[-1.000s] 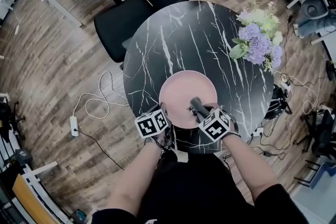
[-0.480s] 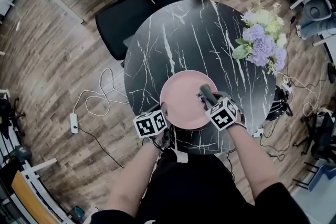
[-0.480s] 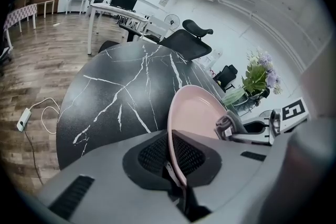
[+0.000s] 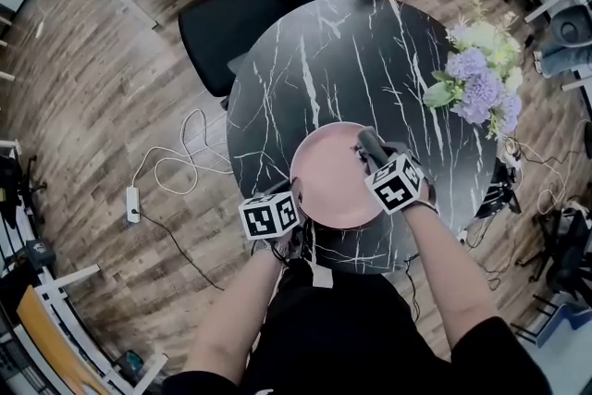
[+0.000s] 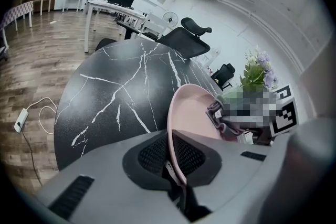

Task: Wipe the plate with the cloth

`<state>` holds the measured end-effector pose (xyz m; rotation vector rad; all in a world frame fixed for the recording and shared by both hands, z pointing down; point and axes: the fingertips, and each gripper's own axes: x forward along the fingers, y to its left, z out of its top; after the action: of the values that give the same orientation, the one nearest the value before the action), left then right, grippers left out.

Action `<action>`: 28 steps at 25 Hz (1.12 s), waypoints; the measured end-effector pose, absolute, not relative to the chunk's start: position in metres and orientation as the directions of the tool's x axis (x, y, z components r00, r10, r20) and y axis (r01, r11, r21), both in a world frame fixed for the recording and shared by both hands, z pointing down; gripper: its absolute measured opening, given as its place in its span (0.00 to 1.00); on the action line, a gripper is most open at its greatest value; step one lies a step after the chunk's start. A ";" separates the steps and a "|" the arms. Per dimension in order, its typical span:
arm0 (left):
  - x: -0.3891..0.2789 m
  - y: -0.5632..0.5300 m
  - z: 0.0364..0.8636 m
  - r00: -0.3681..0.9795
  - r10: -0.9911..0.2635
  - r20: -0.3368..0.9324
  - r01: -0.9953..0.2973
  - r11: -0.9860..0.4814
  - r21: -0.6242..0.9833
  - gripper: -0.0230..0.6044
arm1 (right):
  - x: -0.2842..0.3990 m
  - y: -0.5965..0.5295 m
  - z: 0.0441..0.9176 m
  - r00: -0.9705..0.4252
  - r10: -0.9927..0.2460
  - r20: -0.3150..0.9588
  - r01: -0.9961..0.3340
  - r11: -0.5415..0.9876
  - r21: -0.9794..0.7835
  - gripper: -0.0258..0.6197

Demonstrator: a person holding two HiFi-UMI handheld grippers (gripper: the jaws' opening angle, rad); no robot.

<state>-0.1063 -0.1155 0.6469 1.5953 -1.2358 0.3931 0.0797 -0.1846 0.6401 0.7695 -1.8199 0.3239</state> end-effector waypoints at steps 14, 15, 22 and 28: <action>-0.108 -0.113 0.648 0.419 -0.507 0.753 -0.853 0.064 0.518 0.09 | 0.006 -0.210 0.644 -0.269 -0.345 0.899 -0.542 0.826 0.154 0.21; -0.108 -0.113 0.648 0.419 -0.508 0.752 -0.852 0.066 0.519 0.09 | -0.002 -0.208 0.645 -0.276 -0.341 0.898 -0.531 0.833 0.153 0.21; -0.109 -0.113 0.649 0.415 -0.516 0.749 -0.847 0.081 0.525 0.09 | -0.040 -0.194 0.645 -0.329 -0.320 0.888 -0.458 0.877 0.146 0.21; -0.110 -0.113 0.649 0.398 -0.529 0.750 -0.845 0.107 0.524 0.09 | -0.062 -0.171 0.646 -0.390 -0.287 0.875 -0.410 0.905 0.114 0.21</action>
<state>-0.1101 -0.1127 0.6489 1.5577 -1.2629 0.3604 -0.0616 -0.1708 0.6457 0.5048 -2.0009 0.1450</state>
